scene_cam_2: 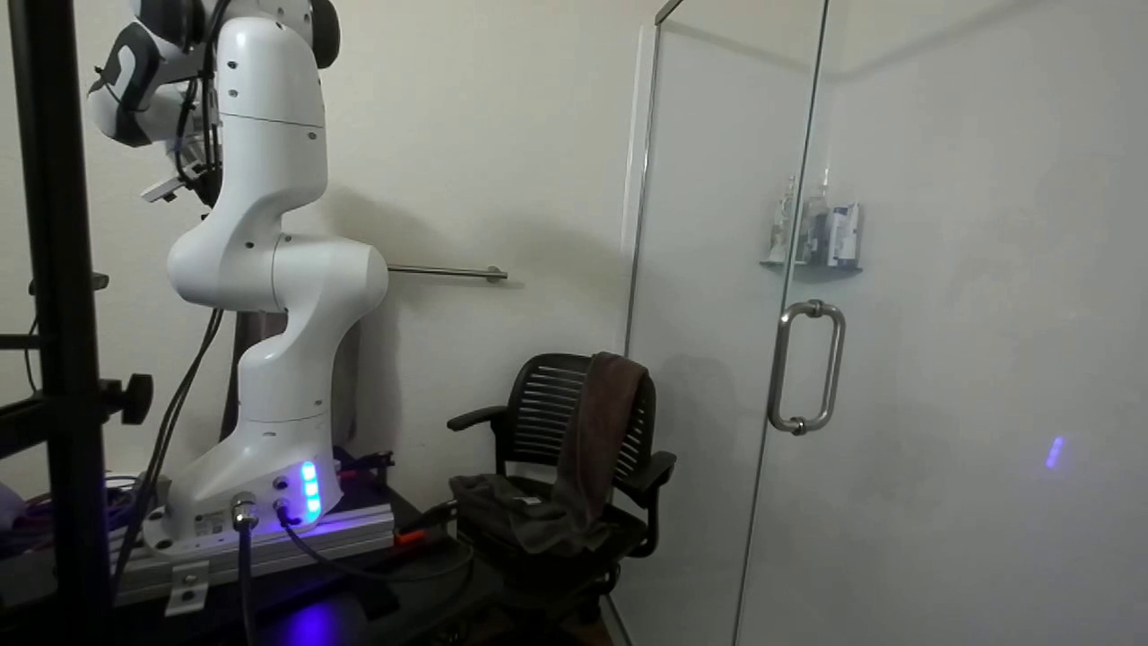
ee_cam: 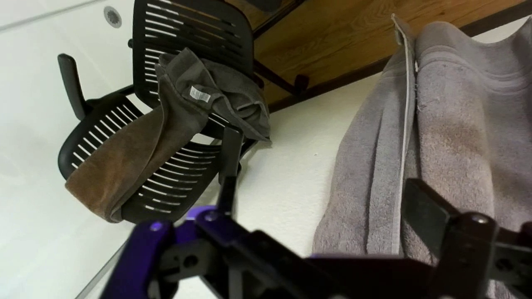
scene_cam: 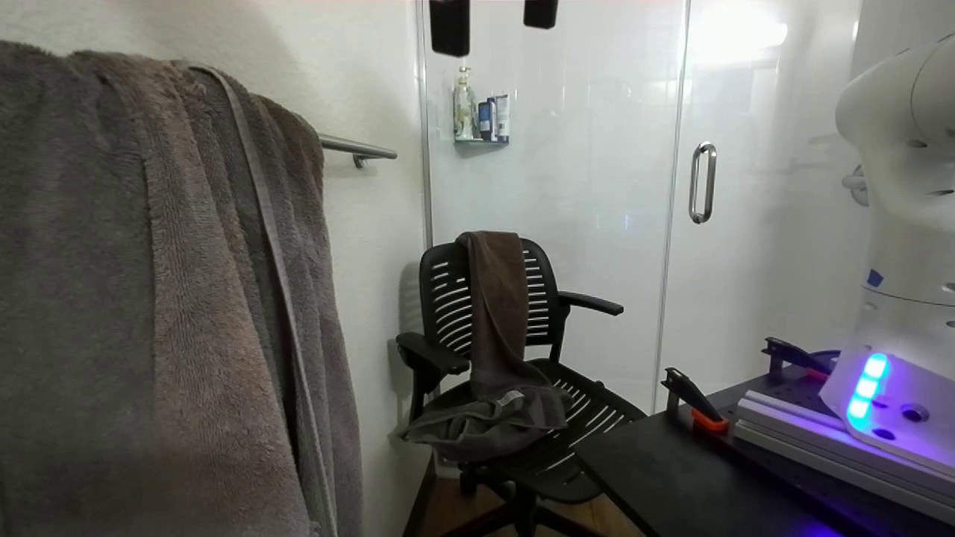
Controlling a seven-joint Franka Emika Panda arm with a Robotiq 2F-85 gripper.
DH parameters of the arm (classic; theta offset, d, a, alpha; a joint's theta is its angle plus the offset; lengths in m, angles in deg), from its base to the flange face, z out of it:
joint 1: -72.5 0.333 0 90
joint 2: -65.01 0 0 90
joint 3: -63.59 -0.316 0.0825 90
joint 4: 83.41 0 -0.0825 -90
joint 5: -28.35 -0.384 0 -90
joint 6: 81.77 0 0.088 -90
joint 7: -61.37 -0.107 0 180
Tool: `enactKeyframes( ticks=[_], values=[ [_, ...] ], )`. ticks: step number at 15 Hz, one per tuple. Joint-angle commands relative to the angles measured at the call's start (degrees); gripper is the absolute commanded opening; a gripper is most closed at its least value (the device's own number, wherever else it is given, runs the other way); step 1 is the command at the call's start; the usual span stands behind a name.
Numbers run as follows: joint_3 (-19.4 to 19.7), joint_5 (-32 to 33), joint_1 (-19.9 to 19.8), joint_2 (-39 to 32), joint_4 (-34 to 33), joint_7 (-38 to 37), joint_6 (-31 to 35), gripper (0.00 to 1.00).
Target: Hang the brown towel on the backrest of the black chair, remove the grey towel from the rail and put it on the seat of the black chair
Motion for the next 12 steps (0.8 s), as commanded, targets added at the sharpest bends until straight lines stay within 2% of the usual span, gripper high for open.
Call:
enactKeyframes(
  ticks=[1, 4, 8, 9, 12],
  values=[
    [3.3, 3.7, -4.5, 2.1, 1.9, 11.2, 6.2, 1.00],
    [6.8, 4.7, -8.7, 0.0, 0.7, 18.4, 19.0, 1.00],
    [5.9, -4.8, -10.9, -3.7, 2.3, 24.5, 34.2, 1.00],
    [5.0, -2.0, -12.4, -2.2, 0.8, 22.6, 29.3, 1.00],
    [4.6, -4.0, -12.0, -4.3, 1.1, 23.2, 32.7, 1.00]
  ],
)
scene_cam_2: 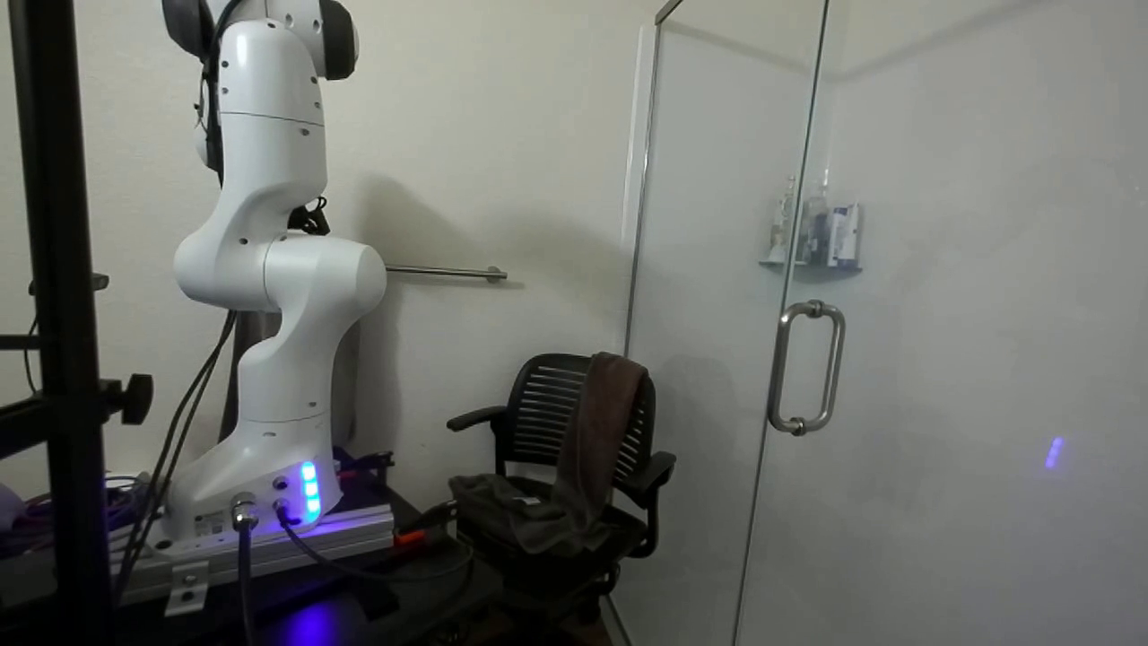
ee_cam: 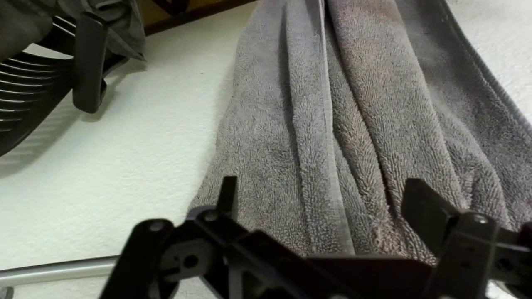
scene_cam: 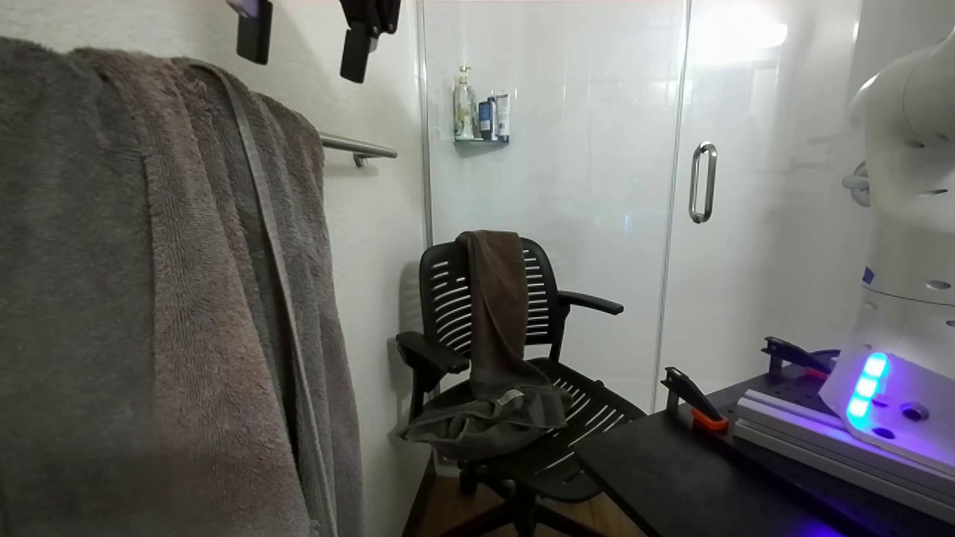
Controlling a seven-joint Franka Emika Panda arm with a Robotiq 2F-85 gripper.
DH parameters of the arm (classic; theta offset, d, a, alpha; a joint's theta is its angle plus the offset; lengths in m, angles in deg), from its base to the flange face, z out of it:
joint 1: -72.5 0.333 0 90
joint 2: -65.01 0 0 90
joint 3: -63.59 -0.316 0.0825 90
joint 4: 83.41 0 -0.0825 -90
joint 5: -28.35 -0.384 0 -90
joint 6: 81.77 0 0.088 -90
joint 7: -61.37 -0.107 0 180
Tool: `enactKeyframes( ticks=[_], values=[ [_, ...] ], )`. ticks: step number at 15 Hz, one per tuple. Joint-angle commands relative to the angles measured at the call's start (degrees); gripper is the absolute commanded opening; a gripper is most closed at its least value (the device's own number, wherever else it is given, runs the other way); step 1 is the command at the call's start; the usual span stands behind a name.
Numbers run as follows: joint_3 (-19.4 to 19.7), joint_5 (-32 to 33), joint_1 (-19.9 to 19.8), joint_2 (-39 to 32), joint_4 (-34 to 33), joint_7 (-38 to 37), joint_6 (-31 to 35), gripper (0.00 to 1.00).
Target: Hang the brown towel on the backrest of the black chair, remove the grey towel from the rail and put it on the seat of the black chair
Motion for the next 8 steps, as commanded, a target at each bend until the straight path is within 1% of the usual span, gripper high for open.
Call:
enactKeyframes(
  ticks=[1, 2, 3, 5, 8],
  values=[
    [-1.9, 0.0, -2.3, 0.5, 0.5, 0.2, -0.1, 1.00],
    [-1.9, 1.2, -2.9, 0.3, 1.0, 0.3, 0.4, 1.00],
    [-1.5, 1.2, -3.5, -0.2, 1.5, 1.3, 2.3, 1.00],
    [-1.1, 2.0, -5.0, -1.1, 1.8, 2.7, 4.0, 1.00],
    [-0.8, 1.5, -7.5, -4.0, 0.9, 6.0, 9.8, 1.00]
  ],
)
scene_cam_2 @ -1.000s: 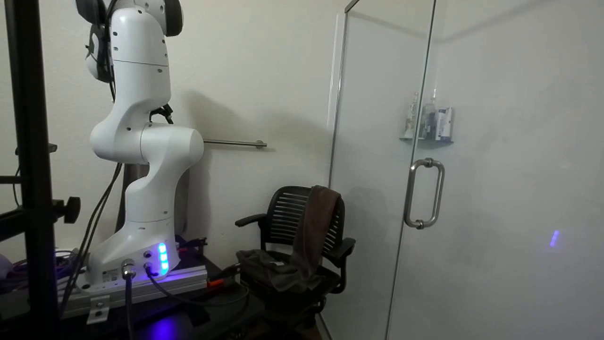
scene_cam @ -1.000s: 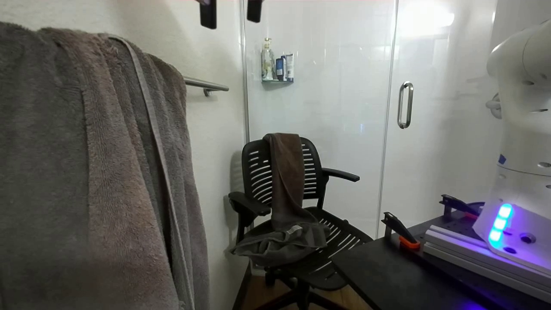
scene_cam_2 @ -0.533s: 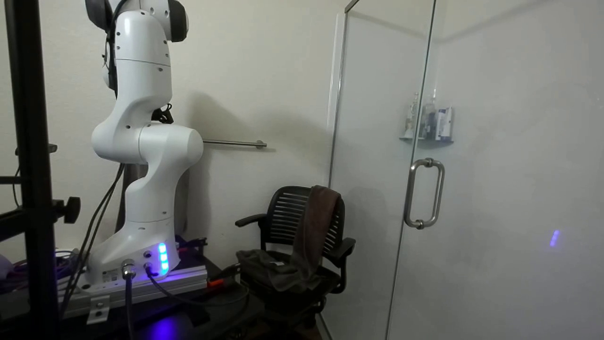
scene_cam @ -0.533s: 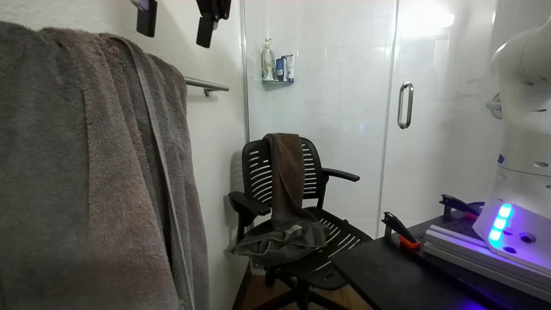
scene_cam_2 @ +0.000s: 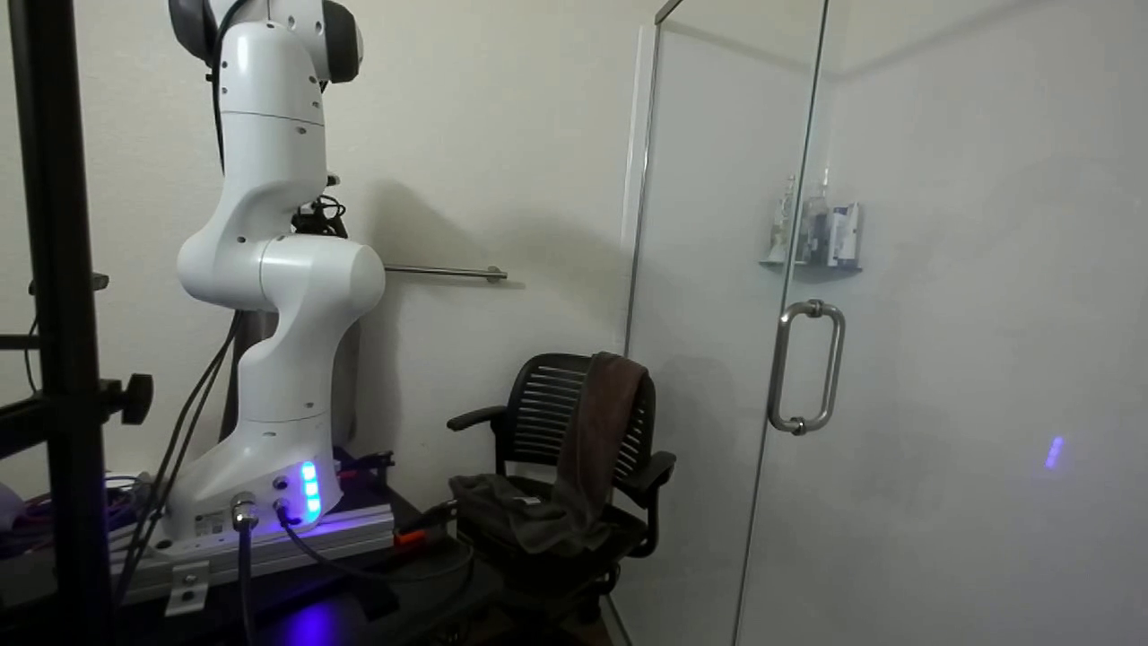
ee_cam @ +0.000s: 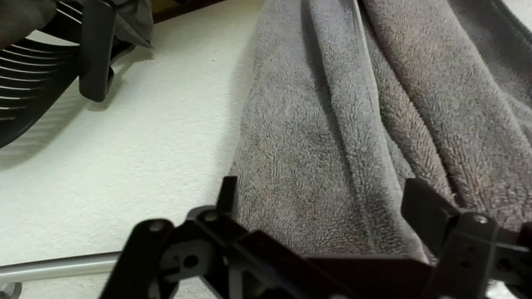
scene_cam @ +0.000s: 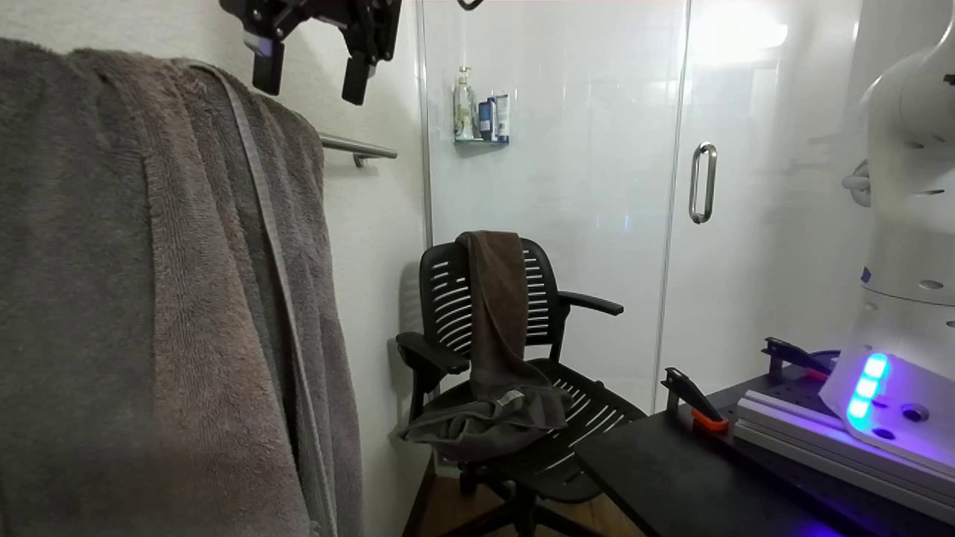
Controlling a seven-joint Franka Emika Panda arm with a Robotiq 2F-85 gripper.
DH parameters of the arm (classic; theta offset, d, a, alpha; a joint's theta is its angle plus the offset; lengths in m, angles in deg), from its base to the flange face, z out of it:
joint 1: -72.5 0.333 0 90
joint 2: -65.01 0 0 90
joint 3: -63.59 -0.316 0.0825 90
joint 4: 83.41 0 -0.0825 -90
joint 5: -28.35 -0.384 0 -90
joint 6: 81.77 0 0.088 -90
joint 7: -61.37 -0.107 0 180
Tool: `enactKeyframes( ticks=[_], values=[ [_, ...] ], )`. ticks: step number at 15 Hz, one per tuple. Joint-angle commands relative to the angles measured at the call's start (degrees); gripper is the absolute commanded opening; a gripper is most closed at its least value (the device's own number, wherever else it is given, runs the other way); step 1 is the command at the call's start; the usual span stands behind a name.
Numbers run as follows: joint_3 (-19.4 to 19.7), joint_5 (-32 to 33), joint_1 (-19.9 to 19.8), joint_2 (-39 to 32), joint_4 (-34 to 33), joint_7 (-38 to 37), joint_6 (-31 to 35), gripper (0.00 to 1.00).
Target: Hang the brown towel on the backrest of the black chair, remove the grey towel from the rail and put it on the seat of the black chair
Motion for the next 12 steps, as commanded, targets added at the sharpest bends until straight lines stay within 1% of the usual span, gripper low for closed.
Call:
enactKeyframes(
  ticks=[1, 3, 4, 5, 8, 9, 10, 11, 12],
  values=[
    [-0.3, -0.8, -3.3, -4.0, -0.7, 5.2, 8.0, 1.00],
    [-0.4, -4.3, -3.9, -6.4, -0.6, 9.0, 14.8, 1.00],
    [-0.5, -7.2, -3.8, -7.6, -0.4, 11.8, 17.7, 1.00],
    [-0.6, -10.3, -3.6, -8.7, -0.5, 14.7, 19.1, 1.00],
    [-0.8, -15.2, -3.5, -9.0, -0.8, 19.9, 16.5, 1.00],
    [-0.8, -15.4, -3.6, -8.8, -0.7, 20.3, 16.0, 0.75],
    [-0.8, -15.7, -3.5, -8.4, -0.2, 20.9, 16.4, 0.72],
    [-0.8, -16.0, -3.5, -8.1, 0.0, 21.3, 16.9, 0.67],
    [-1.0, -16.1, -3.5, -7.9, 0.2, 21.8, 17.4, 0.58]
  ],
)
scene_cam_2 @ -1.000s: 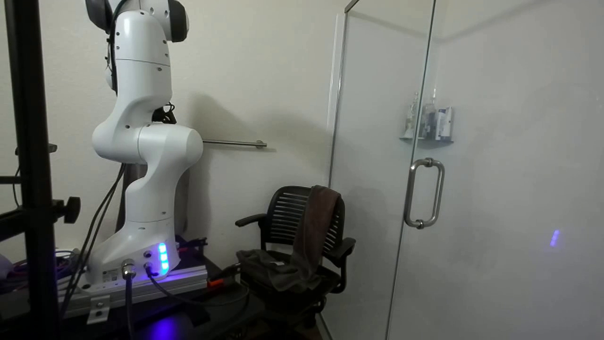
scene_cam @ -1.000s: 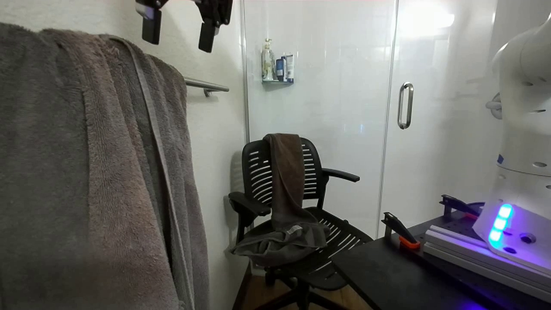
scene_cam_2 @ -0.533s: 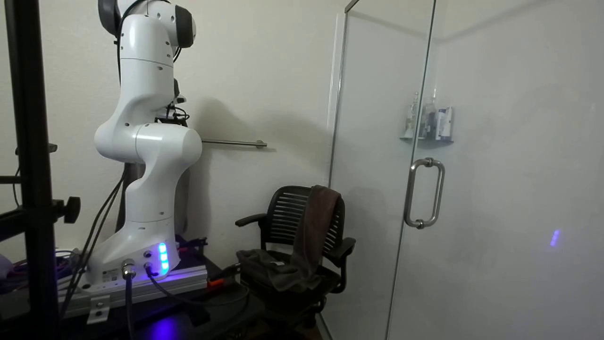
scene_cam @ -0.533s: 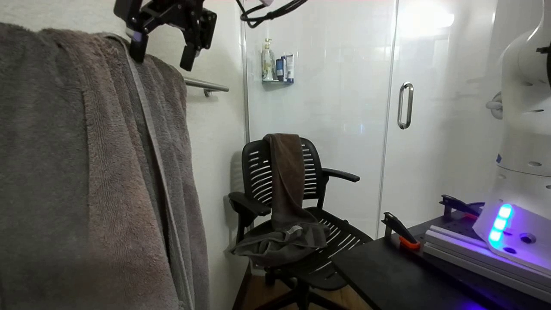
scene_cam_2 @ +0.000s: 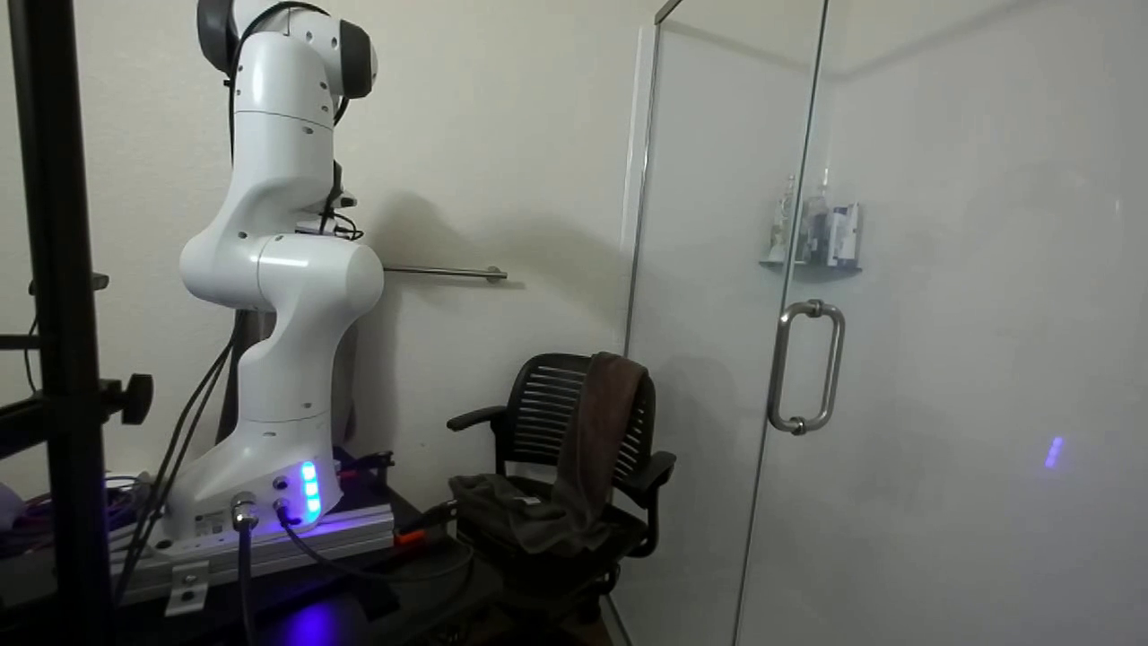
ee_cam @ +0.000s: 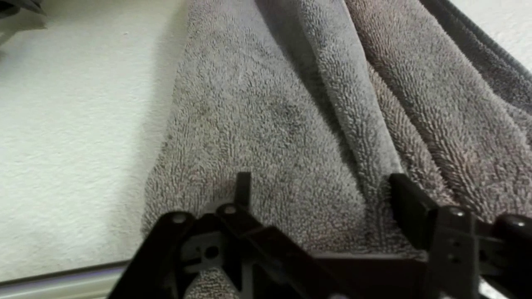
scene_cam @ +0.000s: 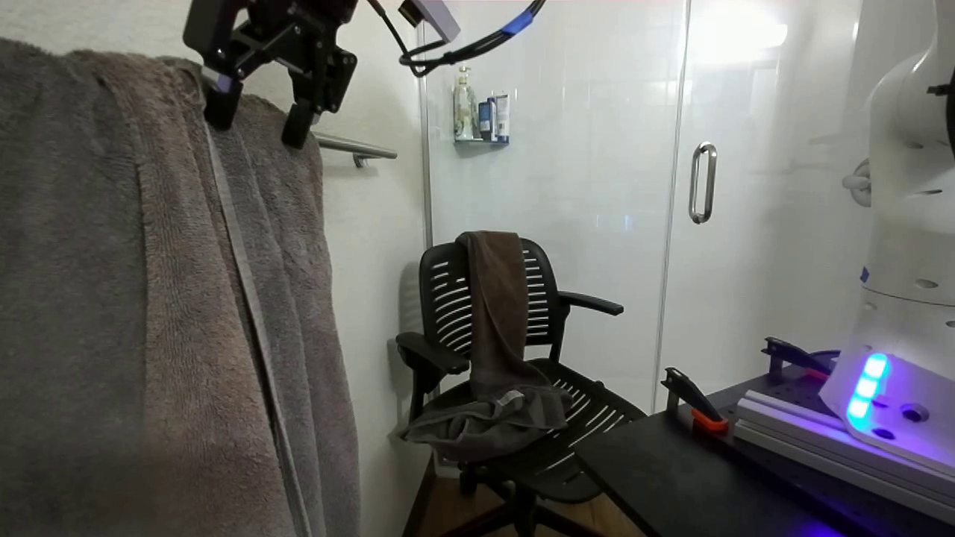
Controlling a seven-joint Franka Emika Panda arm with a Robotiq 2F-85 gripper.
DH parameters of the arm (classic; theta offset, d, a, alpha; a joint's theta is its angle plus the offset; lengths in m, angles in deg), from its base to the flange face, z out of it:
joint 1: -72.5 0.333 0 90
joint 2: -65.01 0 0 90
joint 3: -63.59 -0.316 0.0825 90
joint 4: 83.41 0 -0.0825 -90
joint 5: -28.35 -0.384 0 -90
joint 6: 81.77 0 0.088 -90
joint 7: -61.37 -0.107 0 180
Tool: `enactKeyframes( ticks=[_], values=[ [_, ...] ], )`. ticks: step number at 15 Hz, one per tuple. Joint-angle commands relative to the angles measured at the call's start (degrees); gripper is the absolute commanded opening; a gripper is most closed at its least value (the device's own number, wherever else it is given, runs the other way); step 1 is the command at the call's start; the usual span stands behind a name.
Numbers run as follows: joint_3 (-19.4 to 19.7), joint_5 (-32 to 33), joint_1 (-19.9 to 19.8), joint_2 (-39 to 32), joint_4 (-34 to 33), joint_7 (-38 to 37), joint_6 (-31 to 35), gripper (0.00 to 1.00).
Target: Hang the brown towel on the backrest of the black chair, remove the grey towel from the rail and put it on the seat of the black chair
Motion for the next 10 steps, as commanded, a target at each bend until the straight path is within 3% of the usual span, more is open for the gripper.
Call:
enactKeyframes(
  ticks=[1, 6, 7, 8, 10],
  values=[
    [-0.8, -1.4, -0.4, -1.2, 0.1, 2.9, 3.0, 0.52],
    [-1.1, 0.3, -0.3, -0.3, 0.6, 1.8, 3.7, 0.16],
    [-1.1, 1.8, -0.3, 0.0, 0.2, -0.3, 1.3, 0.60],
    [-1.1, 4.8, -0.3, 0.4, 0.0, -2.7, -1.4, 0.57],
    [-1.5, 8.7, 0.0, 1.0, -0.4, -6.1, -5.4, 0.64]
  ],
)
